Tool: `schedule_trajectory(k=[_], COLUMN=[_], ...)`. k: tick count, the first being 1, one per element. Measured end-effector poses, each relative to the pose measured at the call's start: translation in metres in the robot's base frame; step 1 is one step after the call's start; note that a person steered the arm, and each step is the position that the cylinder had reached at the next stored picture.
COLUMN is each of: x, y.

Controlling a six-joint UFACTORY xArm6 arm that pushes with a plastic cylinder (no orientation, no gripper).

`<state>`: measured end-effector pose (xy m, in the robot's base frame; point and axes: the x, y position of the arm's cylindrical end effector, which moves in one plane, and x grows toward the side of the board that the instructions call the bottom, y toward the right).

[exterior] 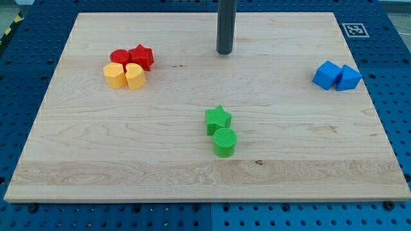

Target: Point your arm to the right side of red star

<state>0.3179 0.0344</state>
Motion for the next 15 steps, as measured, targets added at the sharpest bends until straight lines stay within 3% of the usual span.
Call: schedule_trajectory(k=[15], x=[0.023], y=[-0.04])
